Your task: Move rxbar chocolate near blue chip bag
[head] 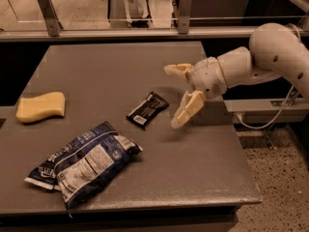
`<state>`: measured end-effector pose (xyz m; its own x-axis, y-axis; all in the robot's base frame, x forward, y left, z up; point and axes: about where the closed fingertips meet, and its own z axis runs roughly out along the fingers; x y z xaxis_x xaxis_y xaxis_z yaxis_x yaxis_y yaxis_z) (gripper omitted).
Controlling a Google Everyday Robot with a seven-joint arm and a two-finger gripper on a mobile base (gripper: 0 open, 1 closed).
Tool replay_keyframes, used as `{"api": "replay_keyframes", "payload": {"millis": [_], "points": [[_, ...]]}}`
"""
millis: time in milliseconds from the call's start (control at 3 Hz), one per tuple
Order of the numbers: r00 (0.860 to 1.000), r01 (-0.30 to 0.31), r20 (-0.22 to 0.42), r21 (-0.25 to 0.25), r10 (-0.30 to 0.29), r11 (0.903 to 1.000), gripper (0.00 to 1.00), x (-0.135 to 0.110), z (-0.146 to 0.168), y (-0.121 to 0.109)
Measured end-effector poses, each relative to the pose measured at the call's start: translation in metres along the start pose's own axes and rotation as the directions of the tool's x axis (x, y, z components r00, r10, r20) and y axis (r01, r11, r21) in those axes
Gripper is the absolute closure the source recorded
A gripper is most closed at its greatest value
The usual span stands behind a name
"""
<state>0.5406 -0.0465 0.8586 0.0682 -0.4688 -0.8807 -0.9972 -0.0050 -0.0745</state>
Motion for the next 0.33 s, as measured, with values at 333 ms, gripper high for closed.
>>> {"api": "replay_keyframes", "payload": {"millis": [333], "points": [[1.000, 0.000, 0.000, 0.000, 0.000, 1.0000, 0.00, 0.0000, 0.0001, 0.0000]]}}
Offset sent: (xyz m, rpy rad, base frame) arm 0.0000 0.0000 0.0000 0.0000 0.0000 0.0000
